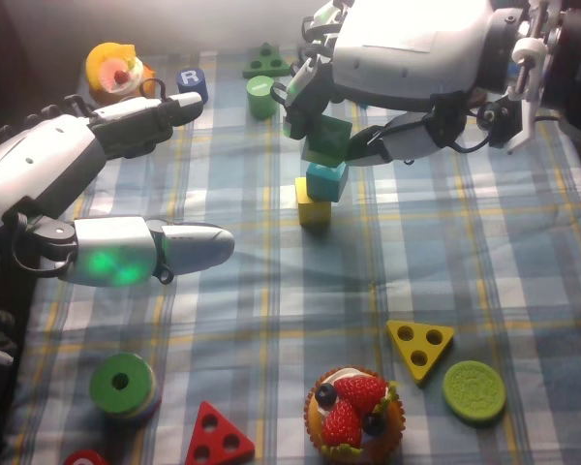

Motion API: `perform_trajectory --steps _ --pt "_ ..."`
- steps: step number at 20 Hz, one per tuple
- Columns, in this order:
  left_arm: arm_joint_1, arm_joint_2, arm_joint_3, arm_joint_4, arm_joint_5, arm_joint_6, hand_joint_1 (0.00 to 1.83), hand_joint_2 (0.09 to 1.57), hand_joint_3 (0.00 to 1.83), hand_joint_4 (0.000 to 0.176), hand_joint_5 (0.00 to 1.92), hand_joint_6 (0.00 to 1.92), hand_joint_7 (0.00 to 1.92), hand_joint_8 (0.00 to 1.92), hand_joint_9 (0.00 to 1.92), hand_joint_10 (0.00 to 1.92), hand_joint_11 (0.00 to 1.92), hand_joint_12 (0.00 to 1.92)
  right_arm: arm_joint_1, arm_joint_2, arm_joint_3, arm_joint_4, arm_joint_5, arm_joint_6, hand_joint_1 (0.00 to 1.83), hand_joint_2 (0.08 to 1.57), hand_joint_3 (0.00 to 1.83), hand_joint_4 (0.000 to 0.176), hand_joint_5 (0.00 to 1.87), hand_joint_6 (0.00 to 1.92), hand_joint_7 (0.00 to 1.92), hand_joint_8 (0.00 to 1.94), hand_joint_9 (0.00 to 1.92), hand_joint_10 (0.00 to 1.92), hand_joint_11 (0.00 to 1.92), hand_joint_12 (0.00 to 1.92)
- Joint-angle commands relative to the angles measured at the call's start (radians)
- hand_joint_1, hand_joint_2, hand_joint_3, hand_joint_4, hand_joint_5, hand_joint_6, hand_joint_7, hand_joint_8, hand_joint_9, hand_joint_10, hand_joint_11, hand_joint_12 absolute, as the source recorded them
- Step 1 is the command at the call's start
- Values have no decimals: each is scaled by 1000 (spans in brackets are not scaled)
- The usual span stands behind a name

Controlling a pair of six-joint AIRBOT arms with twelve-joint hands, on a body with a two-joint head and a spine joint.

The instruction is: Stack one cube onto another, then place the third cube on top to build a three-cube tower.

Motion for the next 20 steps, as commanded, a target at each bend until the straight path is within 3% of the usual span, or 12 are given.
perform_trajectory --steps 1,3,4,6,9,11,14,16,20 --pt "-15 0 5 29 -106 -7 618 788 0 173 310 9 427 1 473 2 27 908 23 -3 1 34 95 1 1250 1053 0 10 1088 772 1143 790 969 712 611 1321" --pt "-15 0 5 29 -106 -7 588 800 3 176 302 3 404 0 450 0 0 914 23 -4 1 34 95 1 1254 1044 0 11 1120 715 1159 765 994 668 618 1316" --pt "-15 0 5 29 -106 -7 609 796 3 176 278 0 395 0 464 1 79 844 23 -6 1 32 94 1 1256 1049 1 0 1110 710 1141 821 994 739 647 1343" --pt "-16 0 5 29 -106 -7 611 788 0 176 280 3 390 0 452 0 46 827 23 -8 1 30 94 1 1251 1055 0 4 1109 721 1117 853 957 763 535 1420" --pt "-16 0 5 29 -106 -7 558 799 4 176 269 1 401 4 488 13 107 853 23 -8 1 30 94 2 1243 1071 1 6 1085 765 1061 943 917 864 609 1417" --pt "-16 0 5 28 -106 -7 594 796 2 176 255 5 421 7 500 11 120 848 23 -7 1 29 93 6 1242 1073 0 13 1063 819 1074 907 897 896 609 1426" --pt "-16 0 5 28 -106 -7 568 796 1 176 244 0 390 0 465 1 70 828 23 -7 3 27 91 10 1243 1071 0 10 1061 821 1082 904 897 912 581 1474" --pt "-16 0 5 28 -106 -7 584 797 0 176 252 4 414 1 485 2 119 790 23 -7 3 26 88 12 1245 1068 0 13 1035 894 1124 804 920 894 622 1418" --pt "-16 -1 4 28 -104 -7 609 798 0 176 259 6 420 2 485 1 157 784 21 -7 3 22 83 18 1251 1059 0 2 1029 918 1172 708 975 799 688 1292"
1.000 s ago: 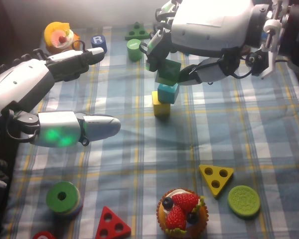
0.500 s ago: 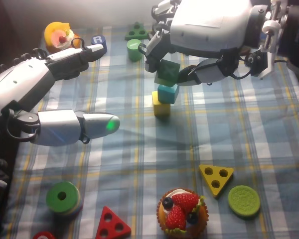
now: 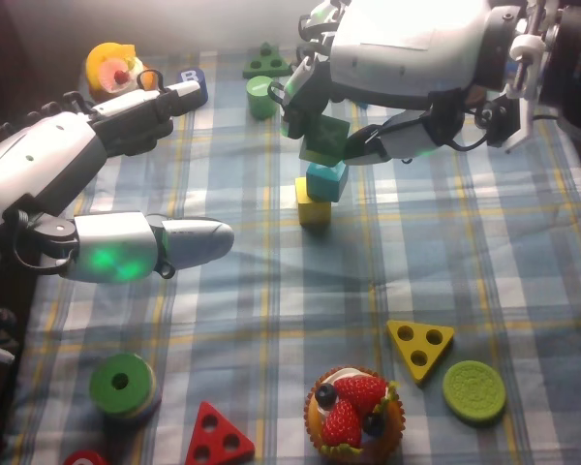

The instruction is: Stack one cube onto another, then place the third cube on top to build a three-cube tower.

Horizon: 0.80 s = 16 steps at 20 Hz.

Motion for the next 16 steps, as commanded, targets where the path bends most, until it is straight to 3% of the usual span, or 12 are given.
perform_trajectory --steps 1,8,12,14,16 --pt "-10 -1 4 28 -105 -7 626 793 0 176 263 7 420 2 484 1 154 783 14 -4 1 32 86 2 1251 1060 0 3 1027 923 1166 716 981 773 691 1269" --pt "-10 -1 4 28 -104 -7 616 792 0 176 268 3 421 2 493 0 156 752 4 -4 1 31 85 7 1251 1068 0 0 1002 943 1160 734 1026 495 596 1147" --pt "-10 -2 4 27 -104 -7 638 786 0 176 275 4 408 2 476 0 157 759 1 -4 1 21 84 22 1263 1061 0 0 1016 866 1177 778 1055 674 685 1281" --pt "-10 -2 4 27 -104 -7 634 791 0 176 286 2 410 2 485 3 155 822 0 -4 2 19 84 22 1259 1067 0 0 1005 889 1158 800 1018 704 680 1202" --pt "-11 -2 4 27 -103 -7 644 793 1 176 301 6 423 6 477 0 131 816 -1 -4 3 19 80 22 1262 1060 0 0 997 940 1210 669 1063 628 732 1117"
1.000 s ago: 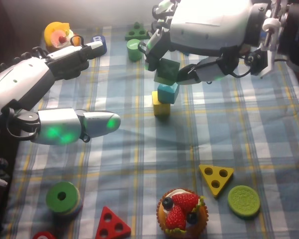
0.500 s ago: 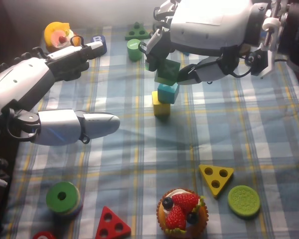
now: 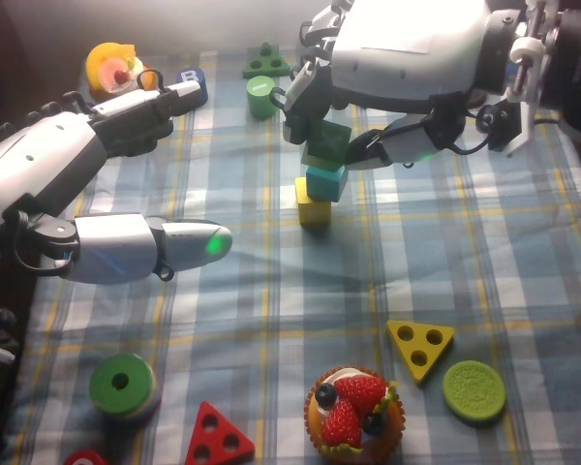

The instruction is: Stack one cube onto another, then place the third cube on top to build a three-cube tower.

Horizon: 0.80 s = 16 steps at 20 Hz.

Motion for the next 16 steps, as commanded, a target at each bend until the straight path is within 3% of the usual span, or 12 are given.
perform_trajectory --steps 1,8,10,11,15,16 --pt "-11 -2 4 28 -104 -7 656 789 0 176 307 7 421 5 482 2 136 817 5 -4 3 32 82 -1 1263 1059 0 0 1003 929 1211 665 1076 620 760 1119" --pt "-12 -3 5 28 -104 -7 655 790 0 176 275 0 402 0 470 1 127 808 3 -11 10 30 75 -1 1269 1049 0 0 1013 905 1254 585 1103 512 722 1120" --pt "-12 -3 5 28 -103 -7 686 788 0 176 298 9 406 3 451 0 76 790 3 -13 14 30 73 -1 1264 1050 3 0 1021 890 1224 645 1093 524 697 1173" --pt "-12 -3 5 28 -103 -7 683 789 0 176 303 1 406 0 446 1 53 825 3 -14 15 30 72 -1 1265 1054 0 0 1006 926 1239 604 1092 463 619 1154" --pt "-12 -3 5 28 -103 -7 646 788 0 176 277 1 403 1 445 1 78 795 3 -21 21 30 70 -1 1265 1052 2 0 995 965 1260 532 1135 268 610 1075" --pt "-13 -4 5 28 -103 -7 625 790 0 176 275 1 403 1 443 0 80 781 3 -22 21 30 70 -1 1259 1057 2 0 1005 949 1219 610 1129 262 592 1136"
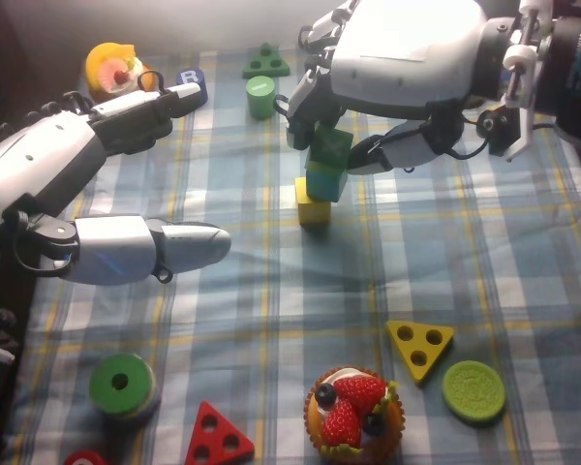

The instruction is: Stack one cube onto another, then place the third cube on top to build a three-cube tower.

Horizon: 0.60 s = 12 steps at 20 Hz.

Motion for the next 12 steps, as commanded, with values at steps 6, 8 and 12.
perform_trajectory --steps 6,8,12 --pt "-12 -5 6 32 -102 -7 638 787 0 176 294 1 414 0 459 1 104 780 10 -6 3 32 87 -2 1251 1058 0 6 1035 918 1178 674 1063 291 458 1265" --pt "-12 -5 6 32 -102 -7 650 783 0 176 283 0 421 0 462 0 75 840 10 -6 3 30 87 -2 1254 1055 0 0 1032 924 1200 633 1072 273 453 1285" --pt "-13 -5 6 32 -101 -7 641 787 1 176 285 2 409 0 449 0 46 833 10 -7 5 29 87 -2 1253 1064 0 0 1009 890 1174 728 1094 258 542 1262"
